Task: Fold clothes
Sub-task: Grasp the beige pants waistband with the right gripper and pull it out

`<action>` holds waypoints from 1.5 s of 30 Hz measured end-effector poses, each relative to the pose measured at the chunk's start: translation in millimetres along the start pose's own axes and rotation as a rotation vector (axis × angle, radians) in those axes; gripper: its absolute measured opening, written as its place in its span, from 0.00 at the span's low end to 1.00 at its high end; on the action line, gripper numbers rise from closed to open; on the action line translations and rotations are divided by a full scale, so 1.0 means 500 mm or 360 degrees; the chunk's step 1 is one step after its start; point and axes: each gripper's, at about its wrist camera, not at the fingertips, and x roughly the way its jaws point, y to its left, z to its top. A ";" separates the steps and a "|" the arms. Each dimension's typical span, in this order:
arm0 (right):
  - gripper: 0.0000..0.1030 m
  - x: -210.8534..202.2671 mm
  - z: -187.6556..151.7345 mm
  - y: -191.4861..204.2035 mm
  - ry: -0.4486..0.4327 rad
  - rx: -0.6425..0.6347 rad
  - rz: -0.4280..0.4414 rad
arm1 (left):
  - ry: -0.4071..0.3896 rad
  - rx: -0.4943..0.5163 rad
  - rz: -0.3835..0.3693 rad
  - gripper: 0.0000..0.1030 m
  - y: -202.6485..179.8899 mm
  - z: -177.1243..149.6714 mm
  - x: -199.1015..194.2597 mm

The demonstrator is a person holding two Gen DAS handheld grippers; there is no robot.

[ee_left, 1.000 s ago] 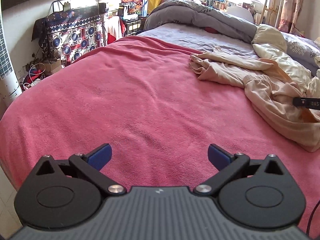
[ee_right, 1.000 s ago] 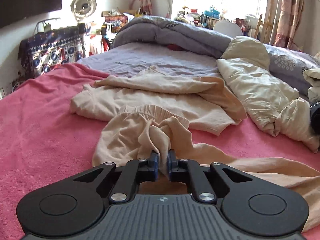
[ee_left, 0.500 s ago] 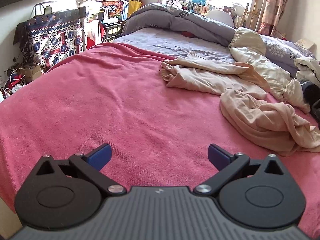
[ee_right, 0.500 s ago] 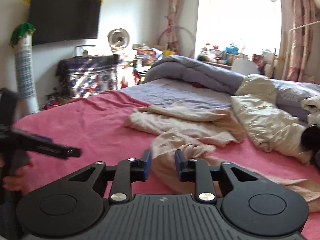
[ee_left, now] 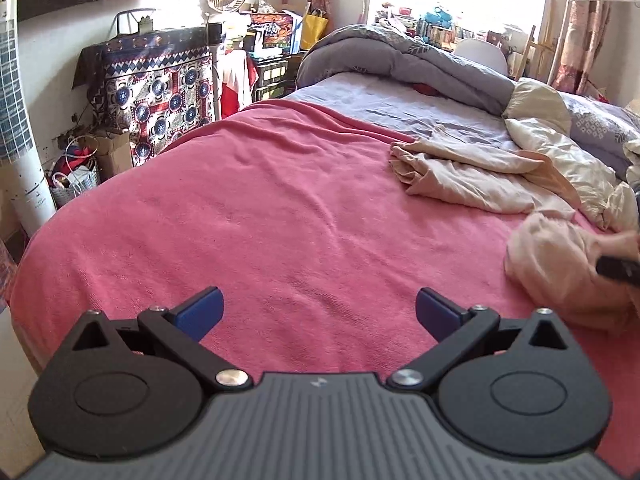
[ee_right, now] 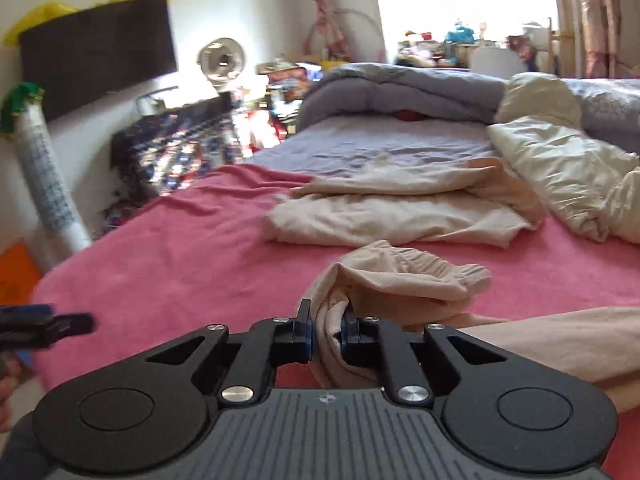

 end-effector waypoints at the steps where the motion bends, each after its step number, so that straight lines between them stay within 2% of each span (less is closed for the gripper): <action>1: 0.13 -0.016 -0.017 0.010 0.0049 -0.0022 0.0086 | 0.0005 -0.0016 -0.0015 1.00 0.000 0.001 0.003; 3: 0.15 -0.044 -0.058 0.047 0.0158 -0.0141 0.0232 | 0.0021 -0.0023 -0.0060 1.00 -0.007 0.002 0.008; 5: 0.21 -0.070 -0.097 0.063 0.0243 -0.0235 0.0272 | 0.0048 0.0049 -0.0145 1.00 -0.032 -0.002 0.009; 7: 0.26 -0.093 -0.122 0.063 0.0280 -0.0227 0.0289 | 0.0067 0.0154 -0.0235 1.00 -0.068 -0.011 0.005; 8: 0.32 -0.108 -0.129 0.059 0.0269 -0.0202 0.0306 | 0.0070 0.0209 -0.0280 1.00 -0.089 -0.017 0.001; 9: 0.40 -0.128 -0.133 0.055 0.0233 -0.0170 0.0326 | 0.0068 0.0256 -0.0330 1.00 -0.109 -0.022 -0.006; 12: 0.52 -0.184 -0.121 0.031 0.0042 -0.0070 0.0355 | 0.0048 0.0385 -0.0477 1.00 -0.165 -0.033 -0.030; 15: 0.52 -0.198 -0.098 -0.025 -0.0165 0.0082 0.0190 | -0.0041 0.0427 -0.0550 1.00 -0.198 -0.025 -0.058; 17: 0.50 -0.149 -0.074 -0.066 -0.0128 0.0208 0.0115 | -0.0082 0.0367 -0.0552 1.00 -0.192 -0.008 -0.070; 19: 0.42 -0.086 -0.061 -0.083 -0.0055 0.0310 0.0103 | -0.0088 0.0276 -0.0548 1.00 -0.167 0.011 -0.078; 20: 0.27 -0.059 -0.058 -0.079 -0.0028 0.0349 0.0105 | -0.0089 0.0231 -0.0538 1.00 -0.146 0.021 -0.083; 21: 0.02 -0.031 -0.056 -0.076 -0.0002 0.0388 0.0106 | -0.0094 0.0202 -0.0517 1.00 -0.125 0.027 -0.088; 22: 0.03 -0.013 -0.053 -0.063 0.0005 0.0415 0.0114 | -0.0110 0.0184 -0.0474 1.00 -0.103 0.031 -0.093; 25: 0.02 0.004 -0.051 0.011 -0.0042 0.0343 0.0290 | -0.0158 0.0137 -0.0336 1.00 -0.039 0.037 -0.110; 27: 0.03 -0.008 -0.054 0.078 -0.0035 0.0171 0.0505 | -0.0157 0.0095 -0.0282 1.00 0.000 0.037 -0.113; 28: 0.03 -0.022 -0.058 0.103 -0.0052 0.0095 0.0549 | -0.0142 0.0088 -0.0270 1.00 0.009 0.036 -0.112; 30: 0.08 -0.053 -0.065 0.115 -0.0107 0.0044 0.0471 | -0.0119 0.0108 -0.0260 1.00 0.017 0.033 -0.110; 31: 0.10 -0.065 -0.067 0.099 -0.0148 0.0072 0.0321 | -0.0128 0.0132 -0.0264 1.00 0.011 0.028 -0.111; 33: 0.31 -0.088 -0.072 0.057 -0.0235 0.0147 -0.0025 | -0.0141 0.0164 -0.0284 1.00 -0.003 0.020 -0.109; 34: 0.47 -0.091 -0.071 0.040 -0.0240 0.0164 -0.0166 | -0.0129 0.0166 -0.0313 1.00 -0.011 0.017 -0.103; 35: 0.53 -0.080 -0.071 0.031 -0.0203 0.0142 -0.0247 | -0.0116 0.0163 -0.0346 1.00 -0.022 0.014 -0.099; 36: 0.53 -0.068 -0.071 0.023 -0.0160 0.0113 -0.0317 | -0.0102 0.0152 -0.0373 1.00 -0.030 0.012 -0.094; 37: 0.52 -0.047 -0.071 0.029 -0.0115 0.0093 -0.0313 | -0.0087 0.0143 -0.0395 1.00 -0.038 0.011 -0.090; 38: 0.33 -0.024 -0.072 0.037 -0.0070 0.0074 -0.0293 | -0.0082 0.0135 -0.0408 1.00 -0.044 0.011 -0.091; 39: 0.07 -0.001 -0.073 0.045 -0.0025 0.0055 -0.0273 | -0.0090 0.0126 -0.0415 1.00 -0.045 0.012 -0.095; 41: 0.06 0.035 -0.070 0.072 0.0006 0.0091 -0.0137 | -0.0132 0.0103 -0.0423 1.00 -0.035 0.016 -0.113; 45: 0.06 0.007 -0.069 0.186 -0.0092 -0.0167 0.0289 | -0.0176 0.0042 -0.0367 1.00 0.010 0.027 -0.135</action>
